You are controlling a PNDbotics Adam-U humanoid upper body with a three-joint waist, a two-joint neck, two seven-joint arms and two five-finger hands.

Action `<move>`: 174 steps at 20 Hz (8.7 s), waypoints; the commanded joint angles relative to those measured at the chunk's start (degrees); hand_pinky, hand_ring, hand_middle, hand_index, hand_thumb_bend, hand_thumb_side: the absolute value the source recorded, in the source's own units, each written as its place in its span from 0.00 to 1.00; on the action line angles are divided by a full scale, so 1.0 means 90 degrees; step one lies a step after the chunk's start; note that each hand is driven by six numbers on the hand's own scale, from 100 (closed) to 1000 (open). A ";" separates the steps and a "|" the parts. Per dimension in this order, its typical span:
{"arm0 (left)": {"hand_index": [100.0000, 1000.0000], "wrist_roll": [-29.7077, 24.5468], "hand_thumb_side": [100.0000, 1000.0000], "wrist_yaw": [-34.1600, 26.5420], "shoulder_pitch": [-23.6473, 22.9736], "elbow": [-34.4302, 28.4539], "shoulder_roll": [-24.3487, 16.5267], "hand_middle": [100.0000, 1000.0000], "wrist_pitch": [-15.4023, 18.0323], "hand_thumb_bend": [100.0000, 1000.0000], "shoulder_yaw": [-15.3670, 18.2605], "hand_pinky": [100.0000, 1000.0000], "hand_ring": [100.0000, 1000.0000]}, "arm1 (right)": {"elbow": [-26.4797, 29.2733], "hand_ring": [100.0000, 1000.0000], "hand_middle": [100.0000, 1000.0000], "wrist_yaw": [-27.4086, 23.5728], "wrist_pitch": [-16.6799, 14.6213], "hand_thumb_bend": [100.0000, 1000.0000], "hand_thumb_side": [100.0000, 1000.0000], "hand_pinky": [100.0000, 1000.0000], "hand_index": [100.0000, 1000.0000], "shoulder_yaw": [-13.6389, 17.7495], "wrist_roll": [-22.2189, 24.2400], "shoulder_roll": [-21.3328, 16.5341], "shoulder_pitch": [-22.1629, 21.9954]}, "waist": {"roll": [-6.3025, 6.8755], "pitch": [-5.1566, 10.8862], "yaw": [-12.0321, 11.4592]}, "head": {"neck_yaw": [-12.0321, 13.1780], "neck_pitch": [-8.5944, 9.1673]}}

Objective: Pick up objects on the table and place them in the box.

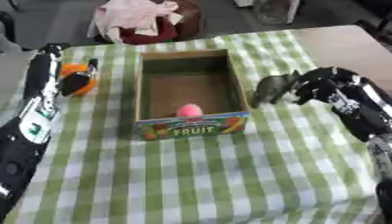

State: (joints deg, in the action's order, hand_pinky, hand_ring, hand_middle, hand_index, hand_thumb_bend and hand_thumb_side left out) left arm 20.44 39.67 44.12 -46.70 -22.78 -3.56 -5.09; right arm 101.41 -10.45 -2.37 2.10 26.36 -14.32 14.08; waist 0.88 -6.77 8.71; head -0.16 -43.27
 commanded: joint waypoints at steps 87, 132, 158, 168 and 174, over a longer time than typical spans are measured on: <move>0.76 -0.2489 0.72 -0.2235 -0.2915 -0.6225 -0.0186 0.58 0.0864 0.02 -0.0098 0.52 0.60 | -0.3517 0.91 0.86 0.2031 -0.2585 0.43 0.42 0.86 0.89 -0.0987 0.1820 -0.2836 0.3228 | -0.0164 0.0248 -0.1043 | -0.0556 0.0033; 0.76 -0.2887 0.76 -0.4752 -0.3450 -0.6591 -0.0369 0.56 0.0193 0.00 0.0448 0.50 0.58 | -0.6840 0.27 0.34 0.8794 -0.4618 0.35 0.25 0.27 0.56 -0.0381 -0.2474 -0.2010 0.3276 | -0.0108 0.0231 -0.1327 | -0.0624 -0.0072; 0.76 -0.3038 0.79 -0.4748 -0.3503 -0.6565 -0.0422 0.57 0.0197 0.00 0.0412 0.52 0.59 | -0.4959 0.00 0.09 0.5077 -0.4918 0.13 0.27 0.00 0.42 -0.0785 0.0111 -0.2077 0.4292 | -0.0219 0.0320 -0.1313 | -0.0631 -0.0094; 0.76 -0.3188 0.79 -0.4867 -0.3300 -0.6677 -0.0229 0.57 0.0181 0.00 0.0287 0.53 0.59 | -0.5800 0.05 0.13 0.5573 -0.4626 0.15 0.30 0.07 0.46 -0.0695 0.0594 -0.0952 0.4947 | -0.0195 0.0272 -0.1619 | -0.0890 -0.0050; 0.76 -0.3248 0.79 -0.4907 -0.3221 -0.6718 -0.0153 0.57 0.0162 0.00 0.0242 0.53 0.59 | -0.6479 0.19 0.23 0.6655 -0.4559 0.19 0.37 0.26 0.55 -0.0564 0.0389 -0.0580 0.4938 | -0.0147 0.0186 -0.1843 | -0.1019 0.0040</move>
State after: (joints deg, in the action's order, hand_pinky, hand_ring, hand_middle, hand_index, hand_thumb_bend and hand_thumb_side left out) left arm -8.54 -4.20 14.25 -105.91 -23.63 -2.12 -3.01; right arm 43.46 47.58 -39.71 -3.71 26.59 -19.11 57.01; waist -0.66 -5.87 -7.95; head -8.98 -43.54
